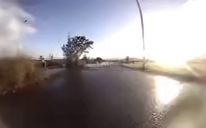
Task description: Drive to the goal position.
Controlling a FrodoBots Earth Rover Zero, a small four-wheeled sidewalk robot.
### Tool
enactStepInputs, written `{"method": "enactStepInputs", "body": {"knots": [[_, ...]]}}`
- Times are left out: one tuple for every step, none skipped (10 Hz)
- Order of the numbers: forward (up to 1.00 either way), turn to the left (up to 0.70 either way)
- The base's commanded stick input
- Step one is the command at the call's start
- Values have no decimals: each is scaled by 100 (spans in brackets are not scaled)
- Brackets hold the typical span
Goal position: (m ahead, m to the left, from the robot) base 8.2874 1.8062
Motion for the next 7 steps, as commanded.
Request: {"method": "enactStepInputs", "body": {"knots": [[45, -27], [45, -27], [45, -27], [45, -27], [45, -27], [45, -27], [45, -27]]}}
